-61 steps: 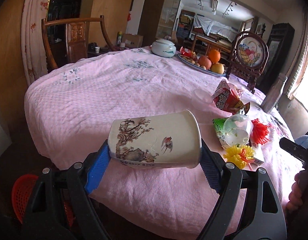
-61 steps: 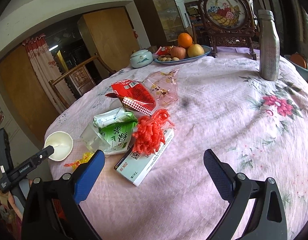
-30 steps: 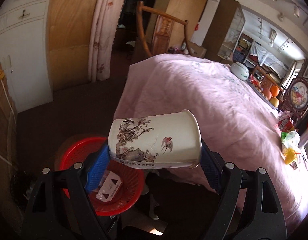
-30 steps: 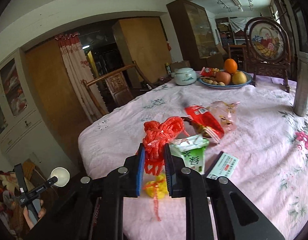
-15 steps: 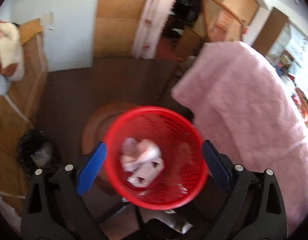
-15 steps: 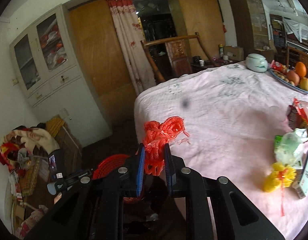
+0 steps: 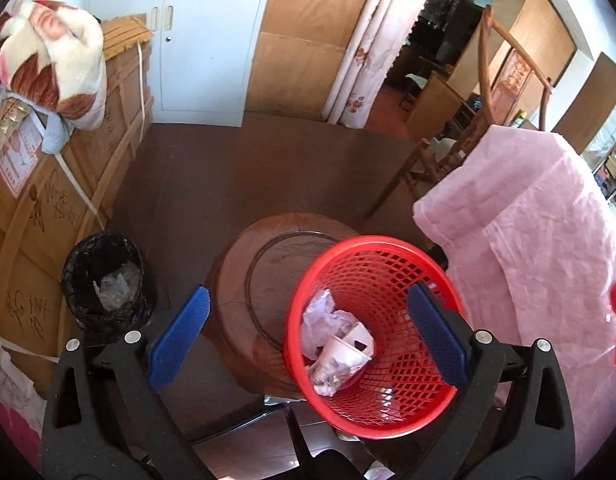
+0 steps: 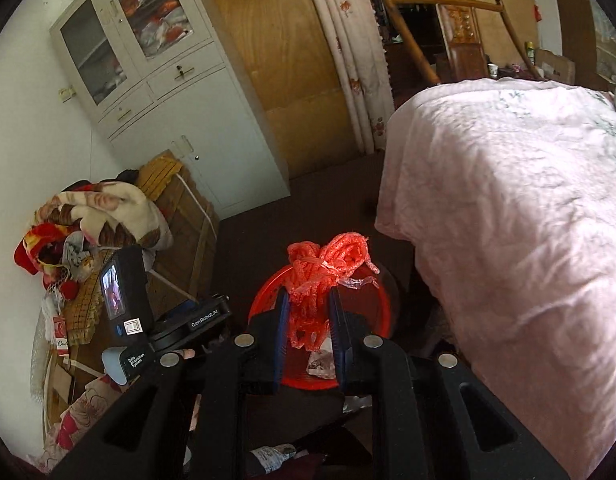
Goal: Collect trash
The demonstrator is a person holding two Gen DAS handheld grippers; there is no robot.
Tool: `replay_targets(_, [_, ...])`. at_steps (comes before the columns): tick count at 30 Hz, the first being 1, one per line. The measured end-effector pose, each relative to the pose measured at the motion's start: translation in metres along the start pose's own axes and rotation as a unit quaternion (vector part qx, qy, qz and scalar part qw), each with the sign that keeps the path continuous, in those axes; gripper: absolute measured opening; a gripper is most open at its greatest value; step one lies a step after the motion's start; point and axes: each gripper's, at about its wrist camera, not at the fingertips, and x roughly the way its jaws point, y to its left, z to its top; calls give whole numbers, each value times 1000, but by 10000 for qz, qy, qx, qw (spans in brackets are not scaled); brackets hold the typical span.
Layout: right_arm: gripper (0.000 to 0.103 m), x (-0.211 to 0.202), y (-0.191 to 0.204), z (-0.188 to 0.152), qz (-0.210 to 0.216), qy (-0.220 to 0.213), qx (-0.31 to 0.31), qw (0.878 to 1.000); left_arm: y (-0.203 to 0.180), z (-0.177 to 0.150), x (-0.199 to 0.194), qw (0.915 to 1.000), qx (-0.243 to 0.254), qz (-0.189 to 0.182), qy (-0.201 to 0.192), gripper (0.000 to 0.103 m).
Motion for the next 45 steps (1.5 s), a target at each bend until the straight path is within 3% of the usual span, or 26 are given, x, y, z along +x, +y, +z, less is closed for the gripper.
replay_targets(2, [27, 18, 3, 4, 102, 147, -48, 9998, 2, 0, 2, 10000, -59, -14, 32, 95])
replay_targets(4, [45, 32, 5, 6, 189, 254, -27, 9995, 5, 0, 3, 9998, -132, -94, 83, 95])
replay_targets(10, [45, 37, 5, 1, 83, 207, -7, 9998, 5, -1, 2, 9998, -135, -118, 56, 95])
replay_targets(16, [47, 15, -14, -6, -47, -3, 230, 9997, -6, -5, 2, 10000, 13, -23, 20, 95])
replay_targets(29, [57, -63, -53, -19, -544, -739, 682, 9934, -24, -12, -4, 9993, 348, 18, -124, 95])
replay_targets(38, [68, -132, -81, -43, -1145, -1345, 888, 9803, -38, -19, -13, 9978, 601, -194, -194, 95])
replay_targets(45, [72, -194, -132, -72, -1747, -1789, 1221, 9605, -73, -38, -18, 9916, 1013, -808, 41, 95])
